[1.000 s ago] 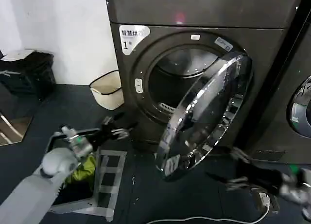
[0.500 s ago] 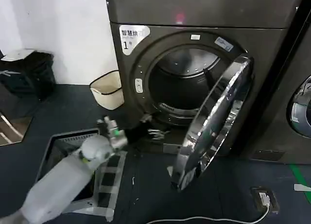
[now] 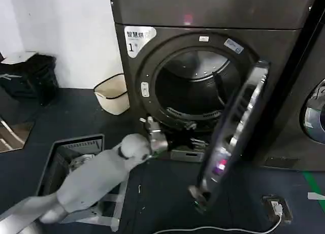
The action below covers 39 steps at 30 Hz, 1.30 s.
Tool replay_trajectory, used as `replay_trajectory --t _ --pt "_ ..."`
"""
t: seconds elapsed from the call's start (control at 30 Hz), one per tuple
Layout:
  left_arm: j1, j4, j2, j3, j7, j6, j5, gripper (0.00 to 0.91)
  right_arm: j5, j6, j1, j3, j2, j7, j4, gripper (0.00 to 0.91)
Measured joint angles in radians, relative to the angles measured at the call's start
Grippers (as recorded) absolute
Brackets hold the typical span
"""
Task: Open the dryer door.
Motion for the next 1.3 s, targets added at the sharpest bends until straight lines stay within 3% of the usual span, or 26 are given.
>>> replay_trajectory --t 0.37,0.6,0.9,1.3 --pt "-0.057 0.041 -0.075 0.092 -0.028 -0.017 -0.021 0.907 -0.037 -0.028 -0.081 0.209 -0.080 0.011 -0.057 0.907" --pt "-0.112 0.096 -0.152 0.163 -0.047 -0.054 -0.036 0.907 -0.041 -0.025 -0.142 0.314 -0.086 0.000 -0.057 0.907" --pt "-0.155 0.194 -0.288 0.194 -0.052 -0.086 -0.021 0.907 -0.039 -0.023 -0.159 0.355 -0.081 -0.001 -0.063 0.907" --pt "-0.162 0.342 -0.461 0.158 -0.136 -0.111 0.033 0.907 -0.037 -0.021 -0.170 0.370 -0.075 -0.006 -0.066 0.907"
